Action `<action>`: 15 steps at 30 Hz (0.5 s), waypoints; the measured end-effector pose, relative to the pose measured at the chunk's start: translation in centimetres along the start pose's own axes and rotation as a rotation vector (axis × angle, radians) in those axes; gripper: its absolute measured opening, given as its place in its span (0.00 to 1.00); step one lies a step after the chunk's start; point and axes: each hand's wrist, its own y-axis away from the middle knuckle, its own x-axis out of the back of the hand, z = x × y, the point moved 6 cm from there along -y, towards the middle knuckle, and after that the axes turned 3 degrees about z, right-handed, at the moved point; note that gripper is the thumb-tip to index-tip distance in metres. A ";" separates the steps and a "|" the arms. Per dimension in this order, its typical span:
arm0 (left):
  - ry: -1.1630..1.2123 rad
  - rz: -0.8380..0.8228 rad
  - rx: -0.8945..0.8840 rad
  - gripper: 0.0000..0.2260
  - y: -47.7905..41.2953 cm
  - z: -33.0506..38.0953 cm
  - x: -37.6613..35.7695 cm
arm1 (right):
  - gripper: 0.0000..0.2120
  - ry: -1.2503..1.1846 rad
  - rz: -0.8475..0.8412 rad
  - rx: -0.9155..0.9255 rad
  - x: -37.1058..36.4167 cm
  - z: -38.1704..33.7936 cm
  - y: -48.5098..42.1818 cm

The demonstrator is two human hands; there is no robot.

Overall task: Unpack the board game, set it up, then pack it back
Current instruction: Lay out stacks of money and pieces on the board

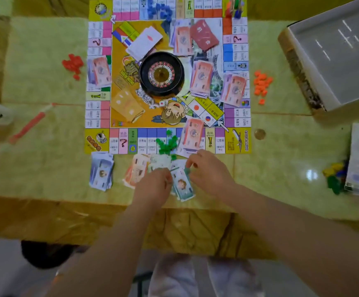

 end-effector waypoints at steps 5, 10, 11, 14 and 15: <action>0.046 0.005 -0.021 0.12 1.0 -2.7 -2.7 | 0.24 0.053 0.056 -0.010 -4.4 -0.8 1.4; 0.146 0.071 -0.038 0.11 0.9 -4.0 -2.9 | 0.32 0.144 0.131 -0.041 -5.7 -1.5 1.3; 0.152 0.074 -0.046 0.11 0.9 -4.1 -2.9 | 0.32 0.156 0.148 -0.047 -5.7 -1.6 1.4; 0.176 0.071 -0.069 0.11 0.9 -4.1 -2.9 | 0.33 0.223 0.169 -0.056 -5.8 -1.9 1.3; 0.180 0.067 -0.070 0.11 0.9 -4.1 -2.9 | 0.33 0.240 0.169 -0.061 -5.8 -2.0 1.3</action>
